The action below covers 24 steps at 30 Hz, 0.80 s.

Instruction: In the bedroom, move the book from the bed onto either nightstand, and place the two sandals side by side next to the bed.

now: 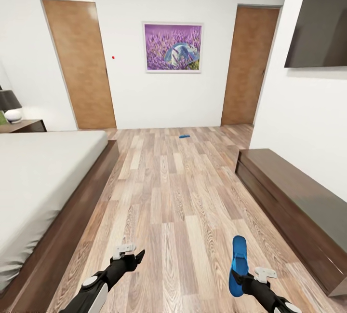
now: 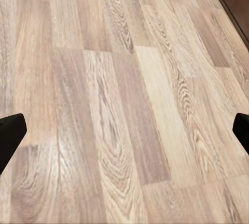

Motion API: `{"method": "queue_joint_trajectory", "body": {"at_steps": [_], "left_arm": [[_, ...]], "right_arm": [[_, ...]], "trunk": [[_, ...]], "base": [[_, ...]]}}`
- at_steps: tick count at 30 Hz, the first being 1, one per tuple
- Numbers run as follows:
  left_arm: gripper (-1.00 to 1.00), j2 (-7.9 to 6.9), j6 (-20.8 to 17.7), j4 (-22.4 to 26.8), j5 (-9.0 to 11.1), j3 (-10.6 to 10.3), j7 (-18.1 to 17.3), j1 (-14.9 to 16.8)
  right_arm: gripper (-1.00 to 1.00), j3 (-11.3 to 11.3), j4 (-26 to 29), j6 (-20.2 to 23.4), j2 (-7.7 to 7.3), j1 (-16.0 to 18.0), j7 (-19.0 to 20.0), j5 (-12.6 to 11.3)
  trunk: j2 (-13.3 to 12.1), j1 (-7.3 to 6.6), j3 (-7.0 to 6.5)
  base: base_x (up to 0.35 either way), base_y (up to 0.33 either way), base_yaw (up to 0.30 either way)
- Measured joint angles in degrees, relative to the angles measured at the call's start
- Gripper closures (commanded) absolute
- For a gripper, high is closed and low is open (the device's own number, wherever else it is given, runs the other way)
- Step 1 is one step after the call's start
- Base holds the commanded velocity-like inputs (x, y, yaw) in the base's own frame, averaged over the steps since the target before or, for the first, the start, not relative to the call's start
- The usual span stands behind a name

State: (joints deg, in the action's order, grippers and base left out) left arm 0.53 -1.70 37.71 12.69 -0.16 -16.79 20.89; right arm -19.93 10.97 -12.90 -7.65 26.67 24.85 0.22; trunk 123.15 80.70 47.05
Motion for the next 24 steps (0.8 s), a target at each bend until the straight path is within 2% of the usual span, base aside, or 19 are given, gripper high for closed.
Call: {"method": "queue_joint_trajectory", "body": {"at_steps": [10,24], "left_arm": [[-1.00,0.00,0.03,-0.01,0.00,0.00,0.00,0.00],[-1.00,0.00,0.03,-0.02,0.01,0.00,-0.01,0.01]], "right_arm": [[1.00,0.00,0.00,0.00,0.00,0.01,0.00,-0.03],[1.00,0.00,0.01,0.00,0.00,0.02,0.01,-0.05]], "trunk": [[0.00,0.00,0.90],[0.00,0.00,2.07]], "base": [[0.000,0.000,-0.016],[0.000,0.000,-0.160]]}}
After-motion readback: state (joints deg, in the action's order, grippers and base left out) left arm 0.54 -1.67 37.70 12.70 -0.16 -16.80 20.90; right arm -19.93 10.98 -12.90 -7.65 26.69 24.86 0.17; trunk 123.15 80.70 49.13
